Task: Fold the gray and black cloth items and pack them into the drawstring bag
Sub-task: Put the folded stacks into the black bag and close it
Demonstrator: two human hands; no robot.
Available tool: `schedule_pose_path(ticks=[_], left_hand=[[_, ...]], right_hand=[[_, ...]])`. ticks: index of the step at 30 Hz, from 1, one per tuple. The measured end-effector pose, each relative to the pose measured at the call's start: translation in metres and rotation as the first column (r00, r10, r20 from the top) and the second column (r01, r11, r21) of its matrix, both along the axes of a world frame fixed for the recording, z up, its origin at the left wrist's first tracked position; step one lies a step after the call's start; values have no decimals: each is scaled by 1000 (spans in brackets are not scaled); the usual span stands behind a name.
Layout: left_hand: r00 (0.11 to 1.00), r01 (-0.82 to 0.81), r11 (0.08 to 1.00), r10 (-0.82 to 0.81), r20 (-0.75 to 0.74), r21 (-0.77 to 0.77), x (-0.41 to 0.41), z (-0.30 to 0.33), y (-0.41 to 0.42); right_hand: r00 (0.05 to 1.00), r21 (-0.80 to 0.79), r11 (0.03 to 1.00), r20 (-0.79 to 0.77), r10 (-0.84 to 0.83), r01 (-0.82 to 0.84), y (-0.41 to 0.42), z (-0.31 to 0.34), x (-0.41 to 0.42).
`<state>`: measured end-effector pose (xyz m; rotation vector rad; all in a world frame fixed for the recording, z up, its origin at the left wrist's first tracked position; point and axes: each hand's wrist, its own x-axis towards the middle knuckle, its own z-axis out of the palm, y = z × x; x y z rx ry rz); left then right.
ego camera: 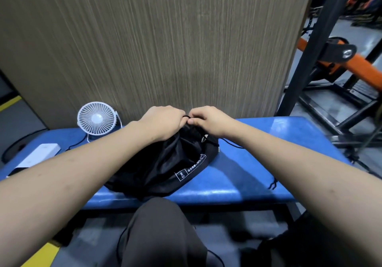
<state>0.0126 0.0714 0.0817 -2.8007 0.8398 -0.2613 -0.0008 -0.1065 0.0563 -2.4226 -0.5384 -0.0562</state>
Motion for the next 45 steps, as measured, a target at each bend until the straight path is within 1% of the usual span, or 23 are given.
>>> schedule_pose_path(ticks=[2, 3, 4, 6, 8, 10, 13, 15, 17, 20, 22, 26, 29, 31, 33, 34, 35, 36, 38, 41, 45], left_hand=[[1000, 15, 1000, -15, 5, -4, 0, 0, 5], [1000, 24, 1000, -24, 9, 3, -1, -1, 6], [999, 31, 999, -31, 12, 13, -2, -3, 7], [999, 40, 999, -41, 20, 28, -5, -6, 7], [999, 39, 999, -40, 29, 35, -5, -7, 6], [999, 29, 999, -30, 26, 20, -3, -5, 4], [1000, 23, 999, -23, 1, -49, -2, 1, -1], [997, 33, 991, -42, -66, -133, -2, -2, 8], [991, 56, 970, -83, -104, -238, -2, -15, 27], [990, 51, 883, -107, -94, -467, -9, -36, 62], [992, 17, 843, -82, -96, -537, -17, -46, 84], [984, -80, 811, -28, -175, -579, -27, -56, 127], [958, -224, 765, 58, -282, -604, -34, -65, 160], [916, -352, 689, 115, -383, -634, -36, -80, 183], [854, -481, 569, 131, -504, -667, -35, -99, 203], [822, -526, 514, 102, -561, -678, -32, -112, 210], [794, -556, 486, 70, -603, -675, -30, -123, 214], [782, -561, 484, 41, -622, -672, -28, -136, 216], [784, -557, 514, 66, -617, -653, -21, -156, 214], [769, -601, 544, 192, -610, -586, -11, -167, 205], [764, -596, 489, 104, -636, -637, -4, -167, 198]], right_hand=[[1000, -17, 1000, 1, 16, -16, -1, 0, 1], [999, -64, 998, 26, 21, -20, -2, 1, 1], [997, -142, 990, 71, 22, -12, -4, 2, 1], [981, -338, 940, 191, 27, 40, -10, 7, 0], [954, -457, 887, 289, 79, 65, -16, 13, 0], [932, -517, 851, 344, 110, 90, -21, 19, 1], [910, -538, 827, 407, 82, 166, -25, 21, 8], [921, -527, 830, 387, 42, 183, -25, 16, 9], [949, -502, 850, 316, 11, 157, -25, 7, 6], [984, -414, 909, 175, 24, 51, -19, -9, 0], [990, -359, 933, 126, 62, -13, -9, -21, -1], [982, -349, 933, 124, 143, -91, 23, -37, 0], [978, -427, 899, 126, 168, -100, 48, -41, 9], [986, -472, 878, 93, 139, -79, 56, -45, 18], [997, -474, 878, 14, 81, -65, 59, -53, 26], [998, -465, 883, -44, 46, -61, 59, -58, 29], [995, -458, 887, -103, 12, -59, 60, -65, 32], [989, -461, 886, -147, -14, -56, 60, -71, 34], [983, -479, 876, -177, -43, -48, 62, -82, 38], [988, -466, 884, -151, -37, -38, 62, -87, 46], [996, -408, 913, -85, -28, -9, 56, -89, 49]])
